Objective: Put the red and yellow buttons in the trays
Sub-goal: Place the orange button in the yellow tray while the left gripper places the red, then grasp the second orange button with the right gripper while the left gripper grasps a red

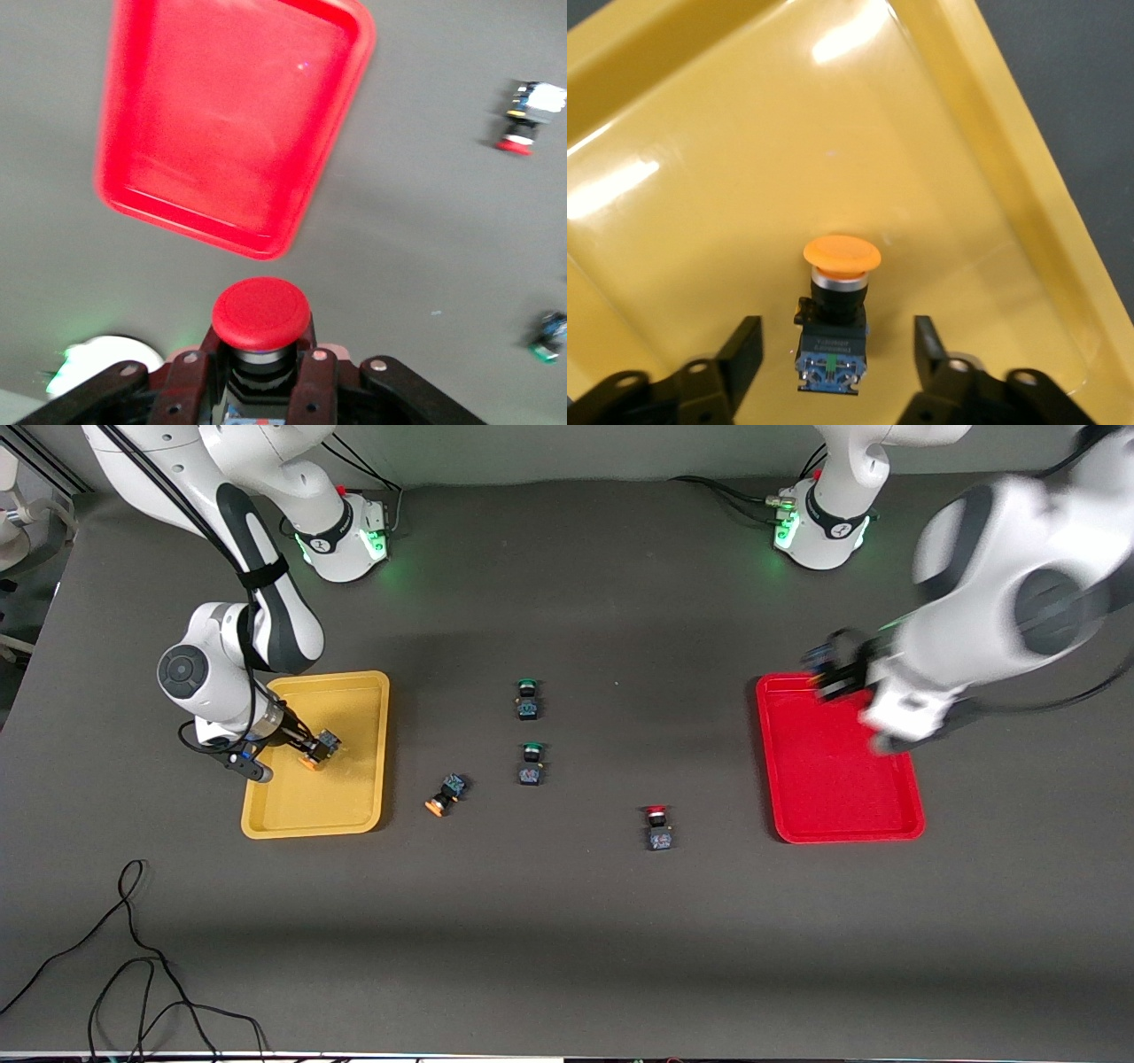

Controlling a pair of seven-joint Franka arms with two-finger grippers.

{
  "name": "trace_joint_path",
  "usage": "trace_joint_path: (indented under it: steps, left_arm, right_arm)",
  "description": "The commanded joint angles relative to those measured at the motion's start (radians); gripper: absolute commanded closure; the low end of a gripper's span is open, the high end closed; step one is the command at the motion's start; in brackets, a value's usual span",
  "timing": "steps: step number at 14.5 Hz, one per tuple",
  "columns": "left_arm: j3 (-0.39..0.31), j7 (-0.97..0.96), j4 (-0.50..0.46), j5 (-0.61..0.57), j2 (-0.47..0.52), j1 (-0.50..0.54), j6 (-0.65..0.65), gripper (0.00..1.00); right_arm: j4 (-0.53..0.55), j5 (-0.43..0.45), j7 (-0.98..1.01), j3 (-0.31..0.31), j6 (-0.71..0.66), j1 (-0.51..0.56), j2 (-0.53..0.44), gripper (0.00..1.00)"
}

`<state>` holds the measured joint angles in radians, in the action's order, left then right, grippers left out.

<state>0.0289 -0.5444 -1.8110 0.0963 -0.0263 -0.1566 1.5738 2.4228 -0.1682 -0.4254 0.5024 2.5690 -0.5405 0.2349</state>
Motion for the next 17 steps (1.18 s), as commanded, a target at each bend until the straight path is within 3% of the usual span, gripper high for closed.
trace_joint_path:
  steps: [1, 3, 5, 10, 15, 16, 17]
  left_arm:
    - [0.012, 0.136, -0.108, -0.026, 0.051, 0.093, 0.021, 1.0]
    - [0.014, 0.138, -0.195, -0.049, 0.042, 0.095, 0.104, 1.0]
    - [0.014, 0.138, -0.336, -0.05, 0.033, 0.089, 0.277, 1.0]
    - [0.016, 0.139, -0.464, -0.05, -0.105, 0.098, 0.575, 1.0]
    - [0.016, 0.141, -0.524, -0.05, -0.219, 0.095, 0.79, 0.99]
    - [0.016, 0.144, -0.528, -0.05, -0.234, 0.097, 0.807, 0.94]
    - [0.014, 0.159, -0.528, -0.05, -0.236, 0.098, 0.805, 0.65]
  right_arm:
    - [-0.045, -0.019, 0.025, -0.007, -0.07, 0.005, -0.07, 0.0]
    - [-0.163, -0.055, -0.008, -0.03, -0.186, -0.006, -0.071, 0.0]
    - [-0.339, -0.178, -0.093, -0.132, -0.286, -0.006, -0.013, 0.0]
    - [-0.655, -0.188, -0.364, -0.304, -0.332, -0.007, 0.232, 0.0]
    - [-0.696, -0.183, -0.4, -0.329, -0.274, -0.025, 0.423, 0.0]
    - [-0.682, -0.183, -0.409, -0.328, -0.254, -0.047, 0.444, 0.0]
    - [-0.67, -0.183, -0.423, -0.327, -0.237, -0.049, 0.446, 0.0]
